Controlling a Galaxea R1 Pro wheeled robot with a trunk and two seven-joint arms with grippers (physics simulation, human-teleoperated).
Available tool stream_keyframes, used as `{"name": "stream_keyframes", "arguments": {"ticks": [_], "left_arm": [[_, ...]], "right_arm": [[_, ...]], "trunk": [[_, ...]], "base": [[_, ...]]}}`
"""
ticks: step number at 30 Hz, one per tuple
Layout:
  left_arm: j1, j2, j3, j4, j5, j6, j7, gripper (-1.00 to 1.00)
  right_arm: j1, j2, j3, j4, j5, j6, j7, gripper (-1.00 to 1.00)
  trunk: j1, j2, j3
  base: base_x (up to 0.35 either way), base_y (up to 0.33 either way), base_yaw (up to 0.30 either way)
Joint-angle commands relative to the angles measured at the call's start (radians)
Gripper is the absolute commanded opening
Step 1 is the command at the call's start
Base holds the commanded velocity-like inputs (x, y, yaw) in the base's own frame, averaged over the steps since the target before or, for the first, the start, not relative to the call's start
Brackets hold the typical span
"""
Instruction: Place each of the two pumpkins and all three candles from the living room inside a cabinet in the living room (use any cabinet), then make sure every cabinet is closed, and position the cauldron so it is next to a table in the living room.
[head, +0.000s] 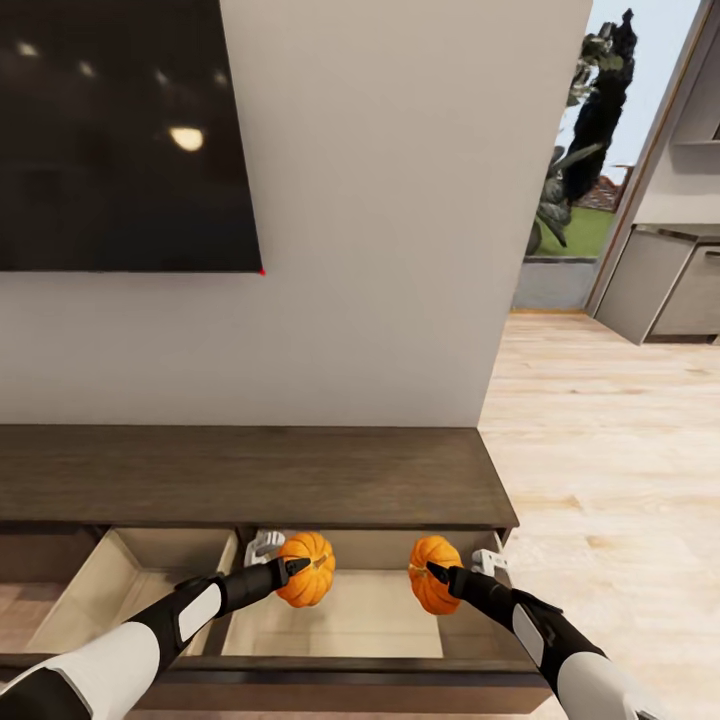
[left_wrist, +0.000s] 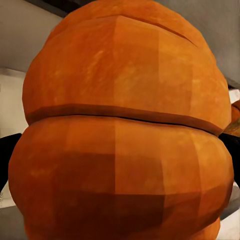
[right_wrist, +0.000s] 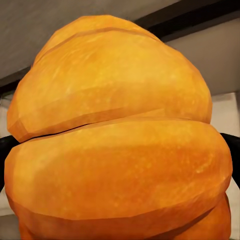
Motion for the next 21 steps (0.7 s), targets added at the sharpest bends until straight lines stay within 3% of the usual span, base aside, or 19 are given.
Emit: {"name": "stream_keyframes", "arguments": {"ticks": [1, 21], "left_arm": [[0.000, 0.000, 0.001, 0.000, 0.001, 0.000, 0.000, -1.00], [0.000, 0.001, -0.002, 0.001, 0.003, 0.003, 0.000, -1.00]], "right_arm": [[0.000, 0.000, 0.000, 0.000, -0.002, 0.001, 0.000, -1.00], [0.000, -0.004, -0.002, -0.002, -0.004, 0.001, 0.009, -1.00]], "trunk": [[0.004, -0.007, -0.003], [0.081, -0.147, -0.066]], "base": [[0.000, 0.000, 0.000], [0.000, 0.000, 0.000]]}}
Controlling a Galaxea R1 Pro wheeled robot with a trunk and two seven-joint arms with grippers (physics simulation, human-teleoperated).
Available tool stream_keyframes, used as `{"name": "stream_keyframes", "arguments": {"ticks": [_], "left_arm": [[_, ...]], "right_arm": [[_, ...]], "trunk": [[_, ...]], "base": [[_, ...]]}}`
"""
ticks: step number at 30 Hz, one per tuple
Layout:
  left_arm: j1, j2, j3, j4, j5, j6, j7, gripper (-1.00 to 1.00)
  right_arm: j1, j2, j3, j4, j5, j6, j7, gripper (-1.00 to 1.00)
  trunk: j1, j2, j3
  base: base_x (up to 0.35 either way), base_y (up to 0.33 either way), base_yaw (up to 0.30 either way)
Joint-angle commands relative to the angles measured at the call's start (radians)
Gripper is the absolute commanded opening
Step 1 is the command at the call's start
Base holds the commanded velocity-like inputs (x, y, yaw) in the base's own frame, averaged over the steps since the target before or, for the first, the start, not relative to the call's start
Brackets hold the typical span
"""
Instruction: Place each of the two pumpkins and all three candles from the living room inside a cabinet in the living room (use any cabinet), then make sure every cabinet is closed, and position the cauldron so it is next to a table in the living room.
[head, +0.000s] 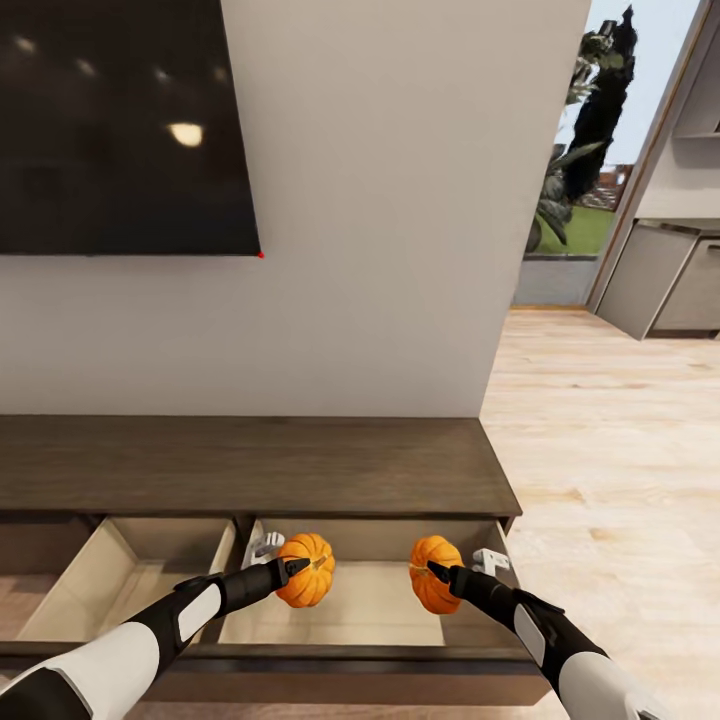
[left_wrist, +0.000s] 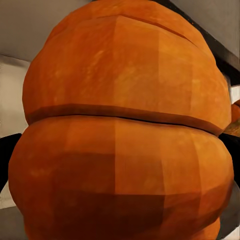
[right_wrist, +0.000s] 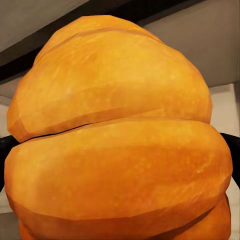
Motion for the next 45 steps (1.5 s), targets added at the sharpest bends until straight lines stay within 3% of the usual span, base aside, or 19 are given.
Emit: {"name": "stream_keyframes", "arguments": {"ticks": [1, 17, 30, 45], "left_arm": [[0.000, 0.000, 0.001, 0.000, 0.001, 0.000, 0.000, -1.00], [0.000, 0.004, 0.002, -0.001, 0.001, 0.003, -0.001, -1.00], [0.000, 0.009, 0.007, -0.001, 0.003, -0.003, -0.003, -1.00], [0.000, 0.008, 0.006, 0.000, 0.004, -0.003, -0.003, -1.00]], "right_arm": [[0.000, 0.000, -0.001, 0.000, -0.002, 0.001, 0.001, -1.00], [0.000, 0.003, 0.000, -0.002, -0.002, 0.000, -0.001, -1.00], [0.000, 0.003, 0.001, 0.000, 0.001, -0.002, -0.007, -1.00], [0.000, 0.003, 0.001, 0.000, 0.001, 0.000, -0.007, -1.00]], "trunk": [[0.004, -0.007, -0.003], [0.065, -0.119, -0.049], [0.065, -0.119, -0.048], [0.073, -0.133, -0.055]], "base": [[0.000, 0.000, 0.000], [0.000, 0.000, -0.049], [0.185, -0.009, -0.004], [0.011, 0.000, 0.000]]}}
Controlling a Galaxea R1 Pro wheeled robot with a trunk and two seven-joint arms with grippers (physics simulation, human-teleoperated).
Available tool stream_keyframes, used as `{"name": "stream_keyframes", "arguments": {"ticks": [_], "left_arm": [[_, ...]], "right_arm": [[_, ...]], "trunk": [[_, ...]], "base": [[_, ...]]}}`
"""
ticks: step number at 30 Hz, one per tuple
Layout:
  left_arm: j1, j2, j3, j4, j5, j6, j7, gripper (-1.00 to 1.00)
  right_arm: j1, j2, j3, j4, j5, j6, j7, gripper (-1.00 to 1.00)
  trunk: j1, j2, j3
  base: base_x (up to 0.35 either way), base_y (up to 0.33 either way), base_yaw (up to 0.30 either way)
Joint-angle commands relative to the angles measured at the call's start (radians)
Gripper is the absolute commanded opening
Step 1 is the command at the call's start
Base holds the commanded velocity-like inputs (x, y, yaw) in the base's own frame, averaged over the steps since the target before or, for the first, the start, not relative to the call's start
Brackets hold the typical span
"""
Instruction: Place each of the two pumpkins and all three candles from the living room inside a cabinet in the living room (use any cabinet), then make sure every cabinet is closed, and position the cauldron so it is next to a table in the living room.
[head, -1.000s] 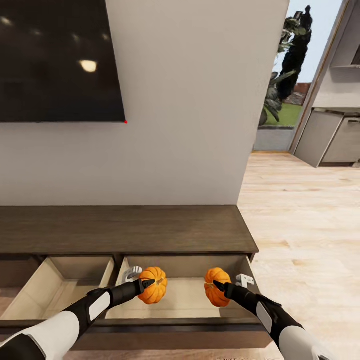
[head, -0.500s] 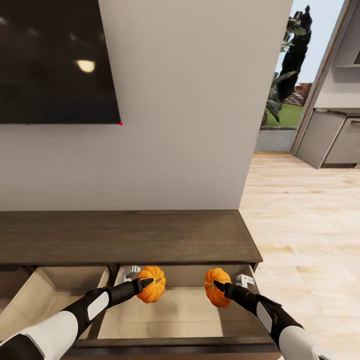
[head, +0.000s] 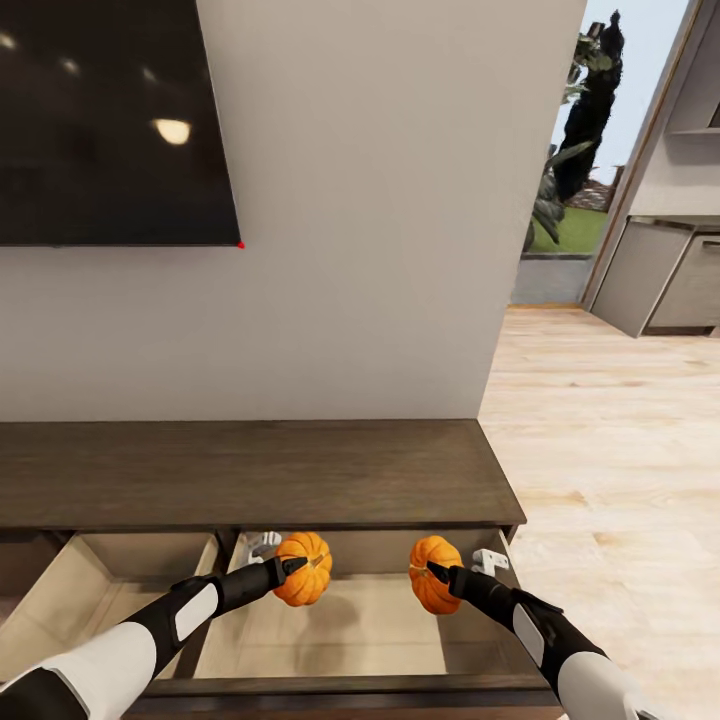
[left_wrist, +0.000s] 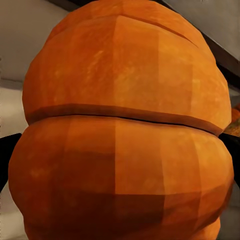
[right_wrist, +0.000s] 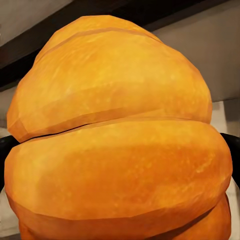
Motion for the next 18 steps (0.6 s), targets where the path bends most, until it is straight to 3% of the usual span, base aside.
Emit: {"name": "stream_keyframes", "arguments": {"ticks": [1, 18], "left_arm": [[0.000, 0.000, 0.000, 0.000, 0.000, 0.000, 0.000, -1.00], [0.000, -0.001, 0.003, 0.000, 0.000, 0.002, 0.003, -1.00]], "right_arm": [[0.000, 0.000, 0.000, 0.000, -0.001, 0.000, 0.000, -1.00], [0.000, 0.000, 0.000, 0.000, -0.001, 0.000, 0.002, -1.00]], "trunk": [[0.004, -0.007, -0.003], [0.069, -0.126, -0.056]], "base": [[0.000, 0.000, 0.000], [0.000, 0.000, 0.000]]}}
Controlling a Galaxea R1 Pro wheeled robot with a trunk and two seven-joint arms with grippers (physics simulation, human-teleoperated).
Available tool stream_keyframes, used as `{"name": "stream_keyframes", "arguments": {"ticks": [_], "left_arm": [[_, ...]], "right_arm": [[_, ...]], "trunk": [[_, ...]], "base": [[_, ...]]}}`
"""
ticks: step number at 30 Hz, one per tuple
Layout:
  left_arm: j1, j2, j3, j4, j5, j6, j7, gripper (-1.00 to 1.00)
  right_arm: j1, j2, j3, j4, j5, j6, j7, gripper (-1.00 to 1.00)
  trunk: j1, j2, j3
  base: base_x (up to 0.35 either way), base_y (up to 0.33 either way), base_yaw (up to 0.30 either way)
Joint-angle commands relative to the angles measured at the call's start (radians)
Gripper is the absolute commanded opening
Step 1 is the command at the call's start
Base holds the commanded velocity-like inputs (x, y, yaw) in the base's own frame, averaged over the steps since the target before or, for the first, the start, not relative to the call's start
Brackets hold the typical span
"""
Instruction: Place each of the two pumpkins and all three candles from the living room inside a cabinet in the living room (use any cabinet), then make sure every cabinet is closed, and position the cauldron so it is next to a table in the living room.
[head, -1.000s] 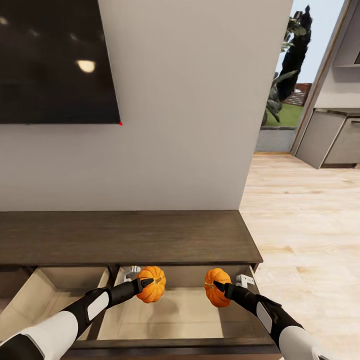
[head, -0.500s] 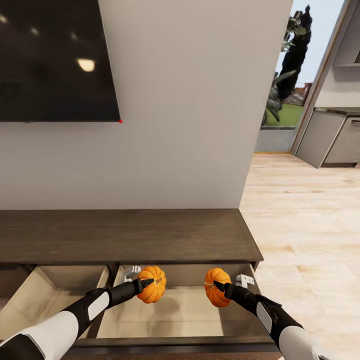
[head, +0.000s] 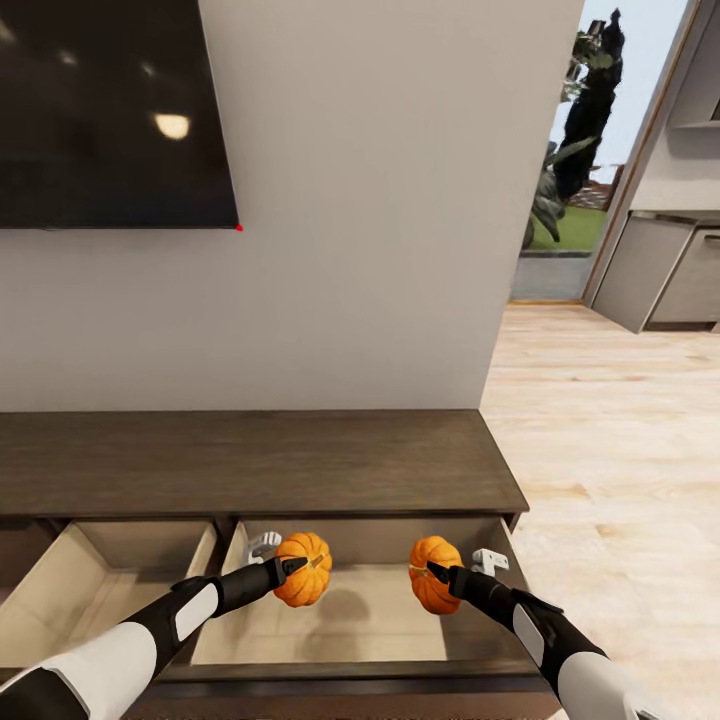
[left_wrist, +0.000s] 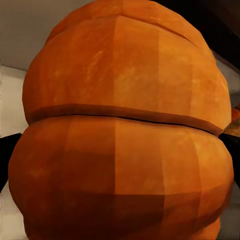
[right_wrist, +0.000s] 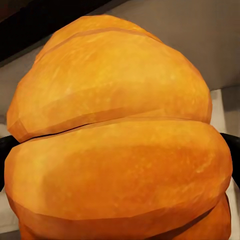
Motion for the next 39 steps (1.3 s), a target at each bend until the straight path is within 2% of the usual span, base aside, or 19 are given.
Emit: {"name": "stream_keyframes", "arguments": {"ticks": [1, 9, 13, 15, 27, 39], "left_arm": [[0.000, 0.000, 0.001, 0.000, 0.001, 0.000, 0.000, -1.00], [0.000, -0.001, 0.003, 0.000, 0.002, 0.013, -0.004, -1.00], [0.000, -0.001, 0.007, -0.002, 0.009, 0.016, -0.013, -1.00], [0.000, -0.001, 0.008, -0.006, 0.010, 0.020, -0.015, -1.00], [-0.002, 0.000, 0.009, -0.016, 0.010, 0.036, -0.017, -1.00], [-0.002, 0.003, 0.012, -0.017, 0.012, 0.034, -0.018, -1.00]], "right_arm": [[0.000, 0.000, -0.001, 0.000, -0.002, 0.001, 0.001, -1.00], [0.000, -0.002, 0.000, -0.001, -0.006, 0.004, 0.024, -1.00], [0.000, -0.006, -0.004, 0.000, -0.014, 0.030, 0.150, -1.00], [0.000, -0.008, -0.006, -0.004, -0.014, 0.055, 0.172, -1.00], [-0.002, -0.002, -0.005, -0.019, -0.012, 0.072, 0.177, -1.00], [-0.002, -0.002, -0.004, -0.018, -0.006, 0.065, 0.176, -1.00]], "trunk": [[0.004, -0.007, -0.003], [0.035, -0.063, -0.028], [0.050, -0.091, -0.041], [0.058, -0.105, -0.047], [0.104, -0.189, -0.091], [0.104, -0.189, -0.097]], "base": [[0.000, 0.000, 0.000], [0.000, 0.000, 0.000], [0.000, 0.000, 0.000], [0.000, 0.000, 0.000], [0.000, 0.000, 0.000], [0.000, 0.000, 0.000]]}}
